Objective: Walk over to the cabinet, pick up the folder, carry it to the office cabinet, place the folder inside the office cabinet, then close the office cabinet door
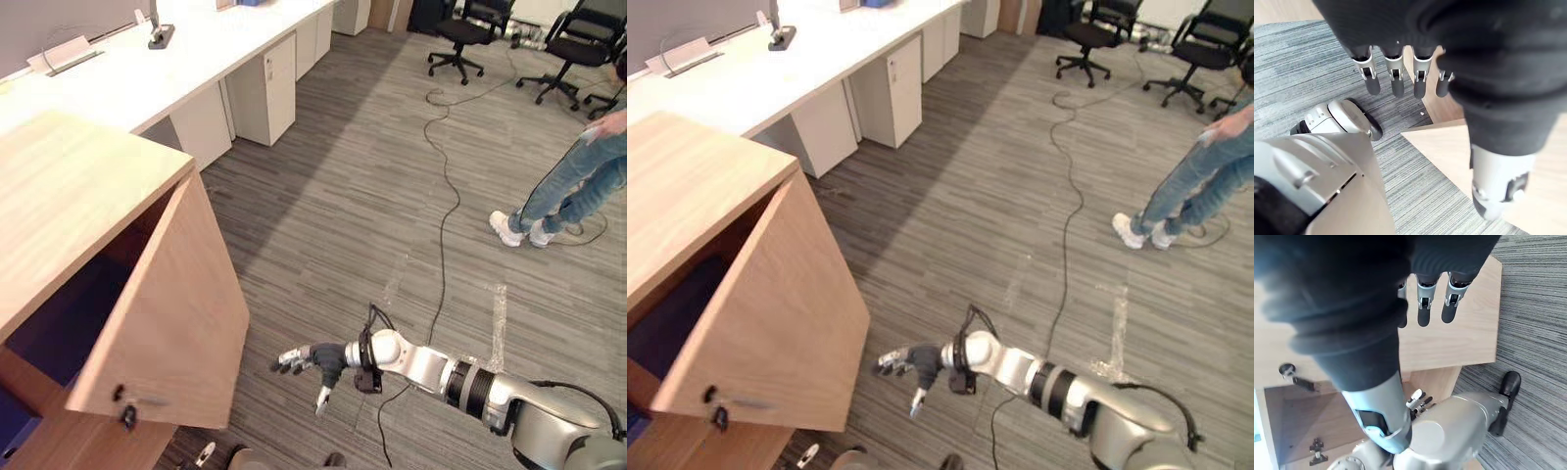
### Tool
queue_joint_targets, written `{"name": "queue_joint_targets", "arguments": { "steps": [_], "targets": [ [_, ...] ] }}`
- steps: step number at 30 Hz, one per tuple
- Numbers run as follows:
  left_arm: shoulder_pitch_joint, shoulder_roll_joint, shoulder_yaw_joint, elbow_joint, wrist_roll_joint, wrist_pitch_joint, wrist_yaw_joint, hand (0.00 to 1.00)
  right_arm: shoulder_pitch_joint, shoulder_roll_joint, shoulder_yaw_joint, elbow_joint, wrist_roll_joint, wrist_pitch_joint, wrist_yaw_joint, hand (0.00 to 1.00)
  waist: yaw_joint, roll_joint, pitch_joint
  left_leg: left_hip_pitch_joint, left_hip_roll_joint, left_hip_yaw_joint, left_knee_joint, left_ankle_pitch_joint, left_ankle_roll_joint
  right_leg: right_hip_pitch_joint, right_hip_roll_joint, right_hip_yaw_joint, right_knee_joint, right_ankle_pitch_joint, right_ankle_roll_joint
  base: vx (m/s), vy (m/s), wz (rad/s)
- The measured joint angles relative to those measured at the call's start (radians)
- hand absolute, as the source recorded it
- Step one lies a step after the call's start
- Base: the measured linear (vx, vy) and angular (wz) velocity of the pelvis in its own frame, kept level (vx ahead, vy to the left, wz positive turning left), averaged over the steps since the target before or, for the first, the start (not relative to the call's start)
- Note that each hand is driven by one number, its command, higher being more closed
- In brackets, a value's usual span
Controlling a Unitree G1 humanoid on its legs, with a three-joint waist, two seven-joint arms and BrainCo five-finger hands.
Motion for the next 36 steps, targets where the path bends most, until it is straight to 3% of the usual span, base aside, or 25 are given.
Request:
{"name": "queue_joint_targets", "arguments": {
  "steps": [5,10,12,13,15,16,18,19,22,23,26,28,30,34,36],
  "targets": [
    [0.010,-0.003,0.052,0.038,-0.020,0.012,-0.016,0.00,0.043,0.051,0.049,0.002,-0.041,0.003,0.049,0.00,0.012,-0.027,-0.017,0.000,0.001,0.000,-0.002,-0.001,0.000,-0.001,0.001,0.000,0.001,0.002,0.003,-0.04,0.033,0.02],
    [0.010,0.000,0.078,0.038,-0.022,0.014,-0.020,0.00,0.050,0.080,0.058,0.035,-0.111,0.003,0.053,0.00,0.031,-0.034,-0.015,-0.002,0.001,-0.002,-0.013,-0.002,0.000,-0.003,0.000,-0.009,0.001,0.004,0.013,-0.04,0.034,0.09],
    [0.001,0.010,0.078,0.037,-0.029,0.014,-0.019,0.00,0.057,0.103,0.057,0.072,-0.116,0.001,0.049,0.00,0.036,-0.049,-0.006,-0.025,-0.001,0.002,0.001,-0.001,0.001,-0.005,-0.006,-0.042,0.004,0.002,0.013,-0.03,0.019,0.41],
    [-0.005,0.017,0.078,0.037,-0.029,0.014,-0.018,0.00,0.064,0.114,0.056,0.094,-0.121,0.000,0.044,0.00,0.040,-0.058,-0.002,-0.049,-0.004,0.021,0.022,0.002,0.004,-0.010,-0.012,-0.061,0.007,-0.003,0.011,-0.04,0.018,0.56],
    [-0.015,0.027,0.077,0.037,-0.029,0.014,-0.014,0.00,0.091,0.153,0.035,0.174,-0.168,-0.009,0.020,0.00,0.052,-0.086,0.010,-0.097,-0.008,0.179,0.059,0.032,0.051,-0.020,-0.043,-0.115,0.017,-0.010,0.015,-0.02,0.037,0.72],
    [-0.015,0.026,0.076,0.037,-0.029,0.015,-0.013,0.00,0.104,0.165,0.022,0.203,-0.186,-0.013,0.011,0.00,0.054,-0.086,0.010,-0.102,-0.007,0.229,0.063,0.035,0.061,-0.019,-0.051,-0.132,0.019,-0.011,0.018,0.00,0.067,0.83],
    [-0.017,0.027,0.066,0.037,-0.029,0.015,-0.008,0.00,0.181,0.239,-0.078,0.352,-0.270,-0.019,-0.042,0.00,0.053,-0.084,0.019,-0.107,0.006,0.420,0.085,0.011,0.117,0.000,-0.076,-0.217,0.028,-0.016,0.025,0.02,0.076,0.93],
    [-0.015,0.028,0.059,0.037,-0.029,0.015,-0.007,0.00,0.194,0.260,-0.098,0.395,-0.302,-0.020,-0.058,0.00,0.053,-0.084,0.019,-0.108,0.010,0.444,0.087,0.011,0.118,0.004,-0.081,-0.232,0.031,-0.019,0.030,0.05,0.076,0.76],
    [-0.006,0.021,0.038,0.039,-0.028,0.019,-0.007,0.00,0.226,0.385,-0.263,0.637,-0.487,-0.029,-0.154,0.00,0.064,-0.074,0.033,-0.104,-0.015,0.436,0.066,0.030,0.087,0.017,-0.108,-0.279,0.057,-0.027,0.050,0.07,0.096,0.52],
    [-0.008,0.019,0.027,0.035,-0.024,0.019,-0.007,0.00,0.237,0.433,-0.373,0.736,-0.563,-0.029,-0.203,0.00,0.062,-0.073,0.034,-0.103,-0.034,0.414,0.036,0.045,0.074,0.018,-0.126,-0.307,0.073,-0.033,0.061,0.09,0.119,0.68],
    [-0.013,0.017,0.011,0.034,0.001,0.019,-0.008,0.00,0.266,0.499,-0.687,0.891,-0.678,-0.010,-0.320,0.00,0.063,-0.070,0.035,-0.077,-0.098,0.363,-0.078,0.103,0.085,0.018,-0.174,-0.373,0.097,-0.040,0.084,0.09,0.130,0.76],
    [-0.013,0.016,-0.012,0.034,0.016,0.021,-0.007,0.00,0.304,0.498,-0.947,0.931,-0.701,0.017,-0.394,0.00,0.061,-0.054,0.033,-0.032,-0.149,0.312,-0.218,0.172,0.101,0.024,-0.209,-0.429,0.124,-0.049,0.102,0.10,0.178,0.79],
    [-0.018,0.016,-0.032,0.034,0.028,0.022,-0.007,0.00,0.337,0.485,-1.088,0.933,-0.698,0.041,-0.448,0.00,0.052,-0.041,0.034,-0.037,-0.178,0.259,-0.239,0.183,0.108,0.034,-0.235,-0.482,0.136,-0.051,0.114,0.12,0.180,0.86],
    [-0.025,0.012,-0.071,0.033,0.039,0.023,-0.004,0.00,0.394,0.472,-1.254,0.933,-0.643,0.067,-0.508,0.00,0.042,-0.014,0.037,-0.035,-0.240,0.165,-0.235,0.183,0.109,0.082,-0.288,-0.573,0.157,-0.049,0.118,0.12,0.155,0.81],
    [-0.025,0.005,-0.081,0.015,0.062,0.022,0.000,0.00,0.449,0.472,-1.357,0.932,-0.611,0.068,-0.517,0.00,0.033,0.002,0.030,-0.017,-0.289,0.076,-0.234,0.182,0.113,0.141,-0.350,-0.665,0.225,-0.064,0.140,0.17,0.173,1.24]
  ]
}}
